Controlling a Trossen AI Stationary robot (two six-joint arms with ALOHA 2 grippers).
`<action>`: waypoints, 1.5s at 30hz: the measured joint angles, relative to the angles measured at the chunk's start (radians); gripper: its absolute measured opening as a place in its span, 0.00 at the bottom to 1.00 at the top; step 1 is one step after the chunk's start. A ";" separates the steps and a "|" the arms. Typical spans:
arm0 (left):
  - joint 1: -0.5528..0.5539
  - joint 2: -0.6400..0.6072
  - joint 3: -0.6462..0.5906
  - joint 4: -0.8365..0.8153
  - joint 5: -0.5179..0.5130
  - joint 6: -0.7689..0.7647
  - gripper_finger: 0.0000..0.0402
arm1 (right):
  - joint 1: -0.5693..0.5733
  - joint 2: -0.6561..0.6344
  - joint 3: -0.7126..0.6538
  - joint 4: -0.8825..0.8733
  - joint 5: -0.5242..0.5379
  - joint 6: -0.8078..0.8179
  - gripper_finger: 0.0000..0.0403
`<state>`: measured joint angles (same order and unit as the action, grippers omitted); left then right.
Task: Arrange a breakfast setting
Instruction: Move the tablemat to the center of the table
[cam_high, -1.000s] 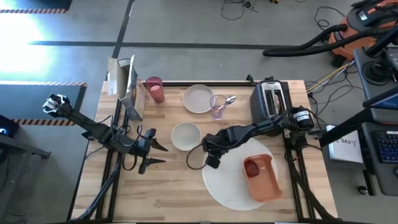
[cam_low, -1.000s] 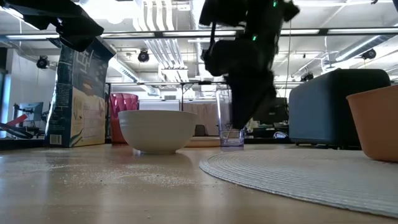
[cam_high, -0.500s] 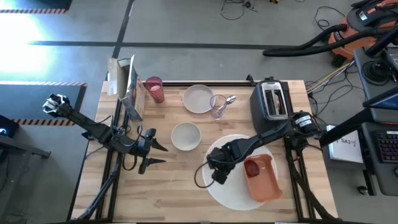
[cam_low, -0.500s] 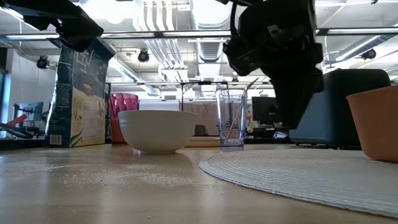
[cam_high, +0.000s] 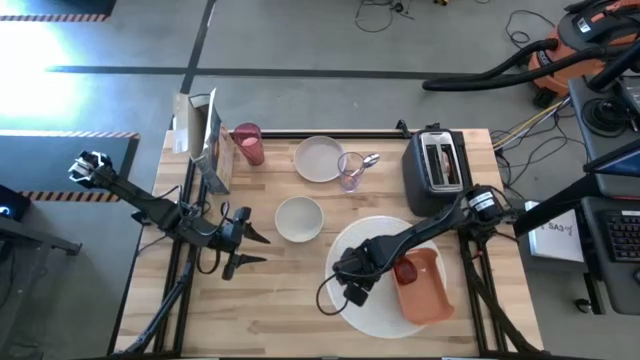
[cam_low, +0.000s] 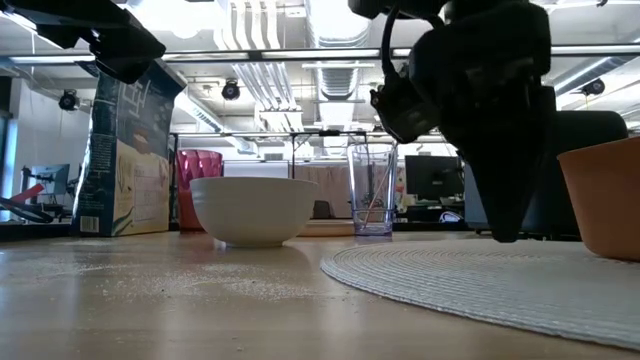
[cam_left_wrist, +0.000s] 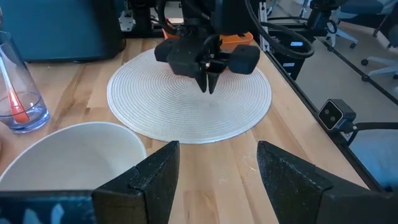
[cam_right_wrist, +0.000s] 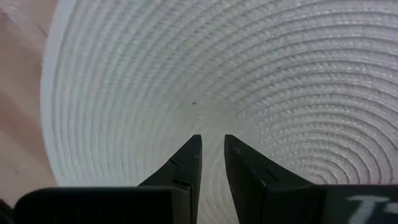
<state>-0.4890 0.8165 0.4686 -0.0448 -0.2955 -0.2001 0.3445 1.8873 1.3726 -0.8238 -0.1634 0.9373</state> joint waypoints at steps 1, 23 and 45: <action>0.000 0.000 0.000 0.000 0.000 0.000 0.50 | -0.002 0.002 0.000 -0.001 0.004 -0.012 0.15; 0.000 0.000 0.000 -0.001 0.010 0.000 0.50 | -0.087 0.145 0.087 -0.001 -0.001 -0.287 0.15; 0.000 0.000 0.000 -0.002 0.020 -0.001 0.50 | -0.241 0.153 0.156 0.130 0.119 -0.556 0.15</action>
<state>-0.4892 0.8165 0.4686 -0.0468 -0.2752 -0.2011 0.1031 2.0407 1.5288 -0.6933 -0.0442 0.3815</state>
